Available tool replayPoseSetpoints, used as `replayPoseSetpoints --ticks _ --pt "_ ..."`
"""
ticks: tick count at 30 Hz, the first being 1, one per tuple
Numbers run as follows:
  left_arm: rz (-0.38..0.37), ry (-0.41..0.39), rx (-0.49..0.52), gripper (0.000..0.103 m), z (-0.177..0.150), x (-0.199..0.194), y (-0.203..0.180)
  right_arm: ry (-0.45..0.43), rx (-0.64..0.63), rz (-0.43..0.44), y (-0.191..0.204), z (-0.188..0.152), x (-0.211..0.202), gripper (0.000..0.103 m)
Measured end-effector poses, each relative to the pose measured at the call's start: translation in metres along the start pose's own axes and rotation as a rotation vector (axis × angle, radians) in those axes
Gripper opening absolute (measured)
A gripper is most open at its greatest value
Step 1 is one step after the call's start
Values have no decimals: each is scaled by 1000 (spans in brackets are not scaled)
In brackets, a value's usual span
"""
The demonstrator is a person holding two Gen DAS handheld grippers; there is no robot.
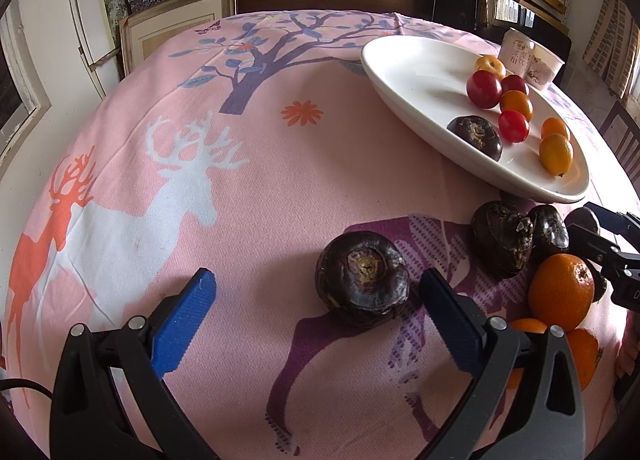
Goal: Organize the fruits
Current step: 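Move both open tools back toward the dark mangosteens beside the plate, then grasp a dark mangosteen with the right tool while the left tool grasps another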
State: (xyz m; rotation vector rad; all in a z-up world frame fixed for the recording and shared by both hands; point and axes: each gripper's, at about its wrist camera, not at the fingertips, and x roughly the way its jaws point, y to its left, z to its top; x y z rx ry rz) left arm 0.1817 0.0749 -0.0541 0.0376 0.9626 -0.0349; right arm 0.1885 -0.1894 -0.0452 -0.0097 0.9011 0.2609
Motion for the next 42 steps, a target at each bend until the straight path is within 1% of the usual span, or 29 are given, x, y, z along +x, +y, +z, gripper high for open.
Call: replayPoseSetpoints --ticks 1,3,5,6,9,13,14,16,17,18,19,20,21,22,25,26,29,32,35,36,39,42 --pt "0 0 0 99 0 0 0 -2 -3 -21 -4 -2 -2 75" --pt "0 0 0 99 0 0 0 -21 36 -78 -18 -5 -9 75" --pt "1 0 0 99 0 0 1 -42 80 -58 -29 -7 -14 73" --pt "1 0 0 99 0 0 1 -36 77 -52 -29 -7 -13 73" --pt "0 0 0 99 0 0 0 -7 8 -72 -14 -5 -5 70" --pt "0 0 0 99 0 0 0 -2 -46 -97 -1 -6 -4 58" --pt "1 -1 2 99 0 0 0 -3 -50 -90 1 -7 -5 52" --pt "-4 -4 4 99 0 -1 0 -6 -61 -94 4 -8 -6 46" --pt "-9 -5 5 99 0 -1 0 -6 -71 -98 6 -9 -7 41" --pt "-19 -8 9 98 0 -2 0 -7 -82 -102 9 -11 -8 41" --pt "-35 -13 19 95 -1 -4 -2 -7 -88 -104 10 -12 -9 41" --pt "-47 -21 34 90 -2 -6 -5 -7 -88 -97 10 -13 -9 41" --pt "-41 -34 54 74 -2 -9 -10 -7 -84 -85 8 -14 -10 40" --pt "-61 -44 69 59 -3 -11 -13 -6 -76 -74 6 -14 -11 40" --pt "-83 -54 83 44 -4 -13 -18 -7 -63 -58 4 -14 -11 40" --pt "-87 -56 70 41 -3 -13 -15 -7 -63 -58 4 -14 -11 40" --pt "-134 -62 27 40 -2 -14 -8 -10 -46 -37 0 -15 -12 40" --pt "-164 -80 27 40 -3 -18 -10 -29 -9 -4 -7 -15 -16 40" --pt "-151 -148 48 40 -2 -32 -16 -87 42 32 -16 -16 -28 40" --pt "-157 -169 47 40 0 -38 -17 -115 59 47 -18 -16 -34 40" --pt "-184 -202 50 40 17 -49 -23 -187 100 119 -23 -6 -49 40" --pt "-202 -217 75 40 49 -51 -38 -198 98 136 -19 21 -51 40"
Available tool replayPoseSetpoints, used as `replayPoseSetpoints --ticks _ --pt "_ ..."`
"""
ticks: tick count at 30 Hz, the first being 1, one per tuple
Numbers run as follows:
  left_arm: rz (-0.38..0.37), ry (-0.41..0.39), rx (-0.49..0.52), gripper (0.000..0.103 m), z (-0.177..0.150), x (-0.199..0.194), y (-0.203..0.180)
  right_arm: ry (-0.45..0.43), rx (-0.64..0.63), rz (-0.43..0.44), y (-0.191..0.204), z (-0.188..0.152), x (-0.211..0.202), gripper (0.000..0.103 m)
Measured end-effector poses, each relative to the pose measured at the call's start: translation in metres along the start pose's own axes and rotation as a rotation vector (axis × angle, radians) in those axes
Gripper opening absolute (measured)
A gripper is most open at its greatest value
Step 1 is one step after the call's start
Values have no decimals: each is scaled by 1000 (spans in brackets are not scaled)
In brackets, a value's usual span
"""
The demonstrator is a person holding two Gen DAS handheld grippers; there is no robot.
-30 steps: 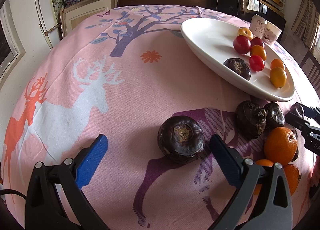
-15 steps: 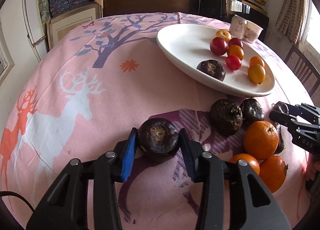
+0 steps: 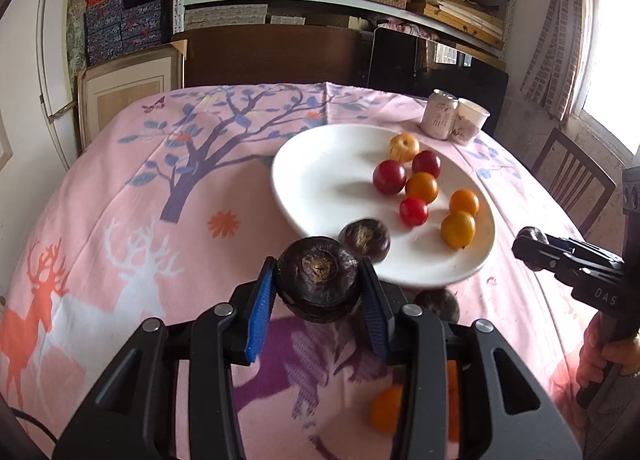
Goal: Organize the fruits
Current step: 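Grasp a dark mangosteen with the right tool while the left tool grasps another, then lower both mangosteens onto the white plate and open both tools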
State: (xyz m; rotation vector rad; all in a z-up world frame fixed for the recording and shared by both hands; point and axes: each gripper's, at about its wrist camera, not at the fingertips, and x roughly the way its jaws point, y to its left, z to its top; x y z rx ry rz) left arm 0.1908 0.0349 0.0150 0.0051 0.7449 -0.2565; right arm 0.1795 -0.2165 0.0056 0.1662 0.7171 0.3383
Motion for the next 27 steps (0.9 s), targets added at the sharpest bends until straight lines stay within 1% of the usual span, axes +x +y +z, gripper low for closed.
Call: replayPoseSetpoints --ticks 4,6,8,12,15,16,17,18,19,20,21,22,24,27 --pt "-4 -20 37 40 40 23 -18 -6 -36 -7 12 38 23 40" --pt "1 -8 43 40 55 42 -21 4 -42 4 18 50 42 40" --pt "15 10 38 40 65 63 -18 11 -56 12 24 54 60 40" --pt "9 68 38 40 67 101 -13 46 -83 29 29 50 83 40" --pt "21 100 63 41 61 116 -15 62 -52 52 26 48 89 41" --pt "29 99 62 44 58 116 -14 61 -48 50 25 47 89 45" --pt "34 96 60 47 58 115 -13 53 -51 33 25 46 88 52" --pt "45 88 54 56 58 113 -11 39 -55 13 25 46 85 57" --pt "61 76 45 68 58 111 -9 28 -55 5 24 46 83 62" --pt "75 59 33 73 58 107 -6 19 -48 9 22 45 80 64" --pt "78 43 19 83 58 102 -2 11 -38 15 20 44 76 64" --pt "75 34 7 89 57 98 0 5 -32 16 18 43 73 64" --pt "56 14 -12 93 52 87 2 -8 -31 4 16 38 66 68" --pt "77 -22 -14 96 43 68 -1 -29 -36 -20 16 29 58 72"
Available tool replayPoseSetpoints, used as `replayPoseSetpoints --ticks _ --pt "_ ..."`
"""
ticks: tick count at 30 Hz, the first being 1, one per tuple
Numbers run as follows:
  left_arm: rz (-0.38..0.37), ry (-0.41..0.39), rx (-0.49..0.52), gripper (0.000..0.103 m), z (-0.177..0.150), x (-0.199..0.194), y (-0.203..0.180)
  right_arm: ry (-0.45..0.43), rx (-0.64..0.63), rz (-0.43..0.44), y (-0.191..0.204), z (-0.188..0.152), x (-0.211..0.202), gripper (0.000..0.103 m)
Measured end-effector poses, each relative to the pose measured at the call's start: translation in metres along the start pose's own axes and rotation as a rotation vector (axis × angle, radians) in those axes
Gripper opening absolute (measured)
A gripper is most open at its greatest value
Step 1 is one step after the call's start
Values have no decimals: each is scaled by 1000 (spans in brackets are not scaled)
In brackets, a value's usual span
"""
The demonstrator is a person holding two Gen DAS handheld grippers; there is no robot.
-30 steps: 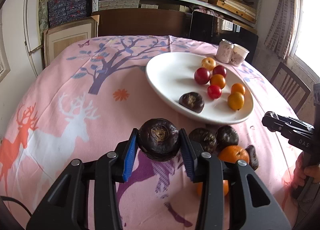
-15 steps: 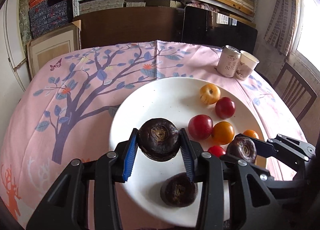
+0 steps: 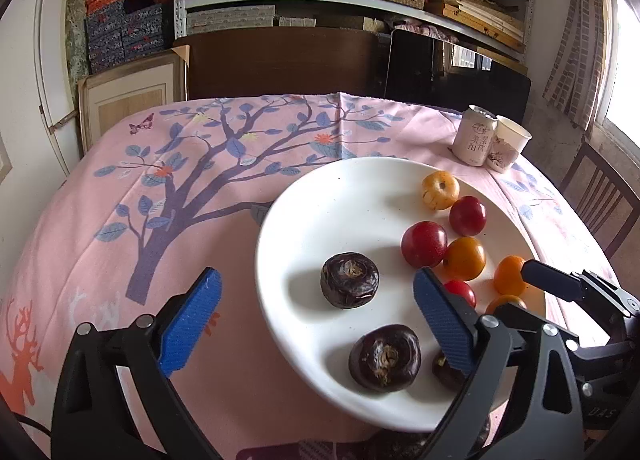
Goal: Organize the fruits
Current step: 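Lower both mangosteens onto the white plate and open both tools, then grasp a dark mangosteen with the right tool while the left tool grasps an orange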
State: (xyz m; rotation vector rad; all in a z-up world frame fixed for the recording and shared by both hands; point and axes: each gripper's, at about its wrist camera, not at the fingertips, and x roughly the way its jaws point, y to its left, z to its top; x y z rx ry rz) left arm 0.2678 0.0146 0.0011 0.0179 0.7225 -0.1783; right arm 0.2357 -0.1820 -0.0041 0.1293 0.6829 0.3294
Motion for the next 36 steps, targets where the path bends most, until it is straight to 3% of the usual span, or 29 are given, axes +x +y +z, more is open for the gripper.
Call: replayPoseSetpoints --ticks 7,11,19,31,36 --pt "100 -47 85 98 -40 -40 -10 -38 2 -30 1 -25 -33 82" --pt "124 -43 85 98 -58 -53 -7 -59 27 -21 -2 -42 -55 86" --pt "128 -46 43 98 -76 -72 2 25 -38 12 12 -67 -58 86" --pt "122 -49 37 98 -78 -75 3 135 -72 -13 21 -74 -41 87" --pt "128 -41 43 98 -79 -73 2 161 -77 -81 17 -75 -39 91"
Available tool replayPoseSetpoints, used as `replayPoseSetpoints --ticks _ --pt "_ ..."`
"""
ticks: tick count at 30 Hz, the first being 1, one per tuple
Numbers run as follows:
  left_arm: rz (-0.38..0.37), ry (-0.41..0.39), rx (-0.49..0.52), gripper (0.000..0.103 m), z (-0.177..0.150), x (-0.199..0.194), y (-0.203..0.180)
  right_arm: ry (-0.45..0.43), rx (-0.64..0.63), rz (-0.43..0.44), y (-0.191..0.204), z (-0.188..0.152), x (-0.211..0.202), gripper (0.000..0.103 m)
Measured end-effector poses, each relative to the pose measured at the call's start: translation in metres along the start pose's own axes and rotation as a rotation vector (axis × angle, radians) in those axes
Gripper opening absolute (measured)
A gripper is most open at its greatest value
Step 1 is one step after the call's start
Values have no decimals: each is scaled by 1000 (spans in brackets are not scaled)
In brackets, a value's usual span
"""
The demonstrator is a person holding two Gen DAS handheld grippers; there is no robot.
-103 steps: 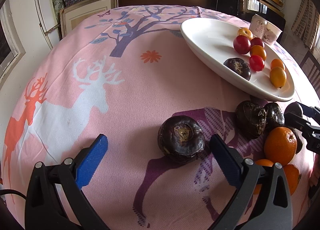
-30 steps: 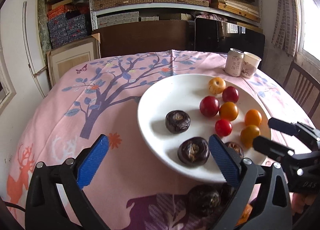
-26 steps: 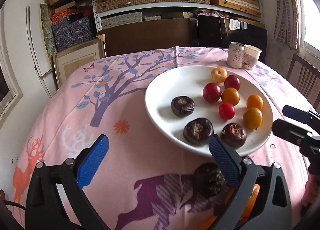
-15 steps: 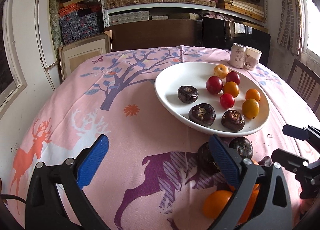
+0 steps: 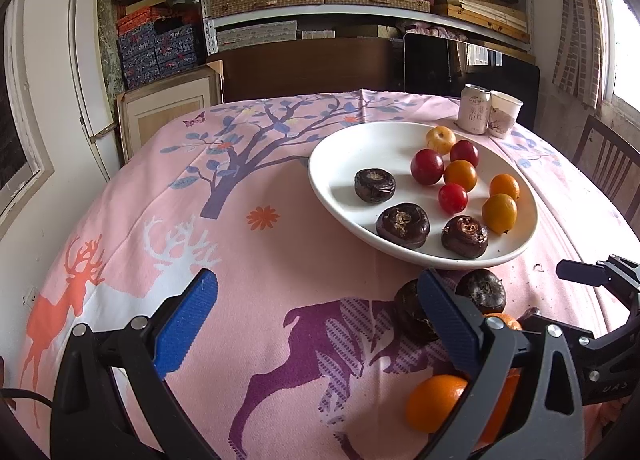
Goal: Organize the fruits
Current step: 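Grasp a dark mangosteen with the right tool while the left tool grasps an orange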
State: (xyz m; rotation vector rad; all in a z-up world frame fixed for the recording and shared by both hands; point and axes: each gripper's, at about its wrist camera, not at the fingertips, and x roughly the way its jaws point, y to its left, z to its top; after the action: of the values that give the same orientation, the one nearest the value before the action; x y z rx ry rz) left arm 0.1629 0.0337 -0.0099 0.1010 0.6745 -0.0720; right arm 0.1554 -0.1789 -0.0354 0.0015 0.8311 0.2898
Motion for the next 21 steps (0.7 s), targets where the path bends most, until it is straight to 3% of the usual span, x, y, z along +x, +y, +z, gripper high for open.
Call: replayPoseSetpoints --ticks 6,9,16,21 --pt "2 18 -9 98 1 5 3 -47 115 -138 -39 -3 -14 91" --pt "-5 25 -16 98 1 6 5 -93 167 -69 -51 -5 -25 91" --pt "-7 36 0 98 -1 9 2 -41 -25 -25 -9 -6 -15 89" --pt "-5 48 8 98 -3 12 0 54 -87 -24 5 -10 0 73"
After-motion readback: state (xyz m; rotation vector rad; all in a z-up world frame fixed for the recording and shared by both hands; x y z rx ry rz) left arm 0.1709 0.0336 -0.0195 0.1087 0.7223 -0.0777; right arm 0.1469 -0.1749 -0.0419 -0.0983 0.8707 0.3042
